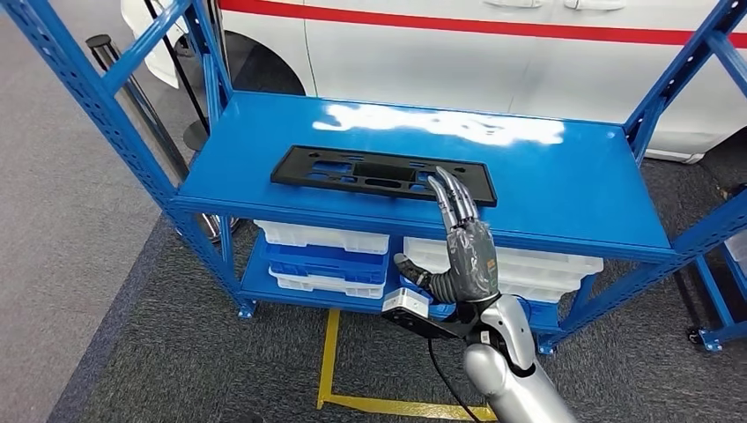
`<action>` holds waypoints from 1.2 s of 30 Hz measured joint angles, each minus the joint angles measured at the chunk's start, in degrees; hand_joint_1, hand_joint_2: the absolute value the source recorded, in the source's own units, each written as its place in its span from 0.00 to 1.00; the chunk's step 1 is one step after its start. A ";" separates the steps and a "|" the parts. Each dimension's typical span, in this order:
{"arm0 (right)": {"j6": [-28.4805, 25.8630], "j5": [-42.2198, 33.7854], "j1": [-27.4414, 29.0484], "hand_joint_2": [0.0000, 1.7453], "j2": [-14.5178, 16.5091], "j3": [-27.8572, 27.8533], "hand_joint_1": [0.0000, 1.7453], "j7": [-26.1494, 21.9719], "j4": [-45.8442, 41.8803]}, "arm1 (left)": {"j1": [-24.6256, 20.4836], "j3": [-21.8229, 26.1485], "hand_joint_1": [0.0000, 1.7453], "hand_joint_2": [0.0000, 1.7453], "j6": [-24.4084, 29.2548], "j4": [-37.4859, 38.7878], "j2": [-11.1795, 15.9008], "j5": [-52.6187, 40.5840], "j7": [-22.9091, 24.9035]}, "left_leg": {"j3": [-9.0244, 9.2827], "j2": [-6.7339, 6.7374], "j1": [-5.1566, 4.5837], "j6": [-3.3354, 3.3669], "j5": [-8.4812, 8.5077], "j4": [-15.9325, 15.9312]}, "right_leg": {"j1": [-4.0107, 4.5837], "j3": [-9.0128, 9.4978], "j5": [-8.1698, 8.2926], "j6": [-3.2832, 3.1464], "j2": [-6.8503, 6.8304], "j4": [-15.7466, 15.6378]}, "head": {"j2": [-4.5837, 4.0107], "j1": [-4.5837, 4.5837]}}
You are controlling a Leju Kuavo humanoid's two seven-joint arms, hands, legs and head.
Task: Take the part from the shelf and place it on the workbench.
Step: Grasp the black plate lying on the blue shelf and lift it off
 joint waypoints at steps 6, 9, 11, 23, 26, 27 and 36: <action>-0.03 0.23 0.52 1.00 -0.66 -0.19 0.00 0.28 0.16 | 0.06 -0.07 0.00 0.00 -0.10 0.00 0.02 0.00 0.01 | 0.33 0.00 -0.05 0.16 -0.40 0.18 | -0.27 -4.09 -0.40 0.52 -0.12 7.18 | 0.00 0.01; -0.11 0.84 0.46 1.00 -0.72 -0.33 0.00 0.42 0.16 | -0.01 -0.08 0.00 0.00 -0.38 0.00 0.03 0.06 0.01 | 0.48 -0.06 -0.24 -0.53 -0.98 0.49 | 0.00 0.58 3.43 -0.18 -0.22 -2.97 | 0.00 0.01; -0.26 1.50 0.51 1.00 -0.86 -0.46 0.00 0.58 0.17 | -0.01 -0.13 0.00 0.00 -0.41 0.00 0.04 0.01 0.01 | 0.43 -0.07 -0.43 -1.14 -1.10 0.48 | 0.33 1.00 3.30 -0.76 -0.13 -4.11 | 0.00 -0.01; -1.02 4.26 1.37 1.00 -1.58 -1.41 0.00 1.37 0.31 | 0.21 -0.49 0.00 0.00 -0.10 0.00 0.15 -0.02 0.37 | -3.40 -0.05 -0.25 -2.04 -0.38 5.65 | 0.21 3.06 2.14 -2.46 0.15 -4.59 | 0.00 -0.04; -1.13 4.91 1.43 1.00 -1.83 -1.61 0.00 1.62 0.41 | 0.17 -0.54 0.00 0.00 -0.10 0.00 0.28 0.00 0.44 | -1.33 -0.10 -0.65 -1.33 0.22 1.04 | 0.38 2.99 1.84 -1.70 0.16 -4.50 | 0.00 -0.02; -1.14 5.13 1.46 1.00 -1.91 -1.68 0.00 1.67 0.43 | 0.24 -0.54 0.00 0.00 -0.10 0.00 0.29 0.00 0.45 | -1.27 -0.13 -0.62 -1.10 0.18 0.80 | 0.37 2.99 1.82 -1.41 0.14 -4.56 | 0.00 -0.03; -1.36 7.47 1.86 1.00 -3.36 -2.58 0.00 2.16 1.32 | 0.23 -0.63 0.00 0.00 0.18 0.00 0.39 -0.02 0.72 | 0.87 -0.11 0.01 0.25 -0.75 -0.21 | -0.42 -5.40 -0.66 0.33 -0.15 8.47 | 0.00 0.10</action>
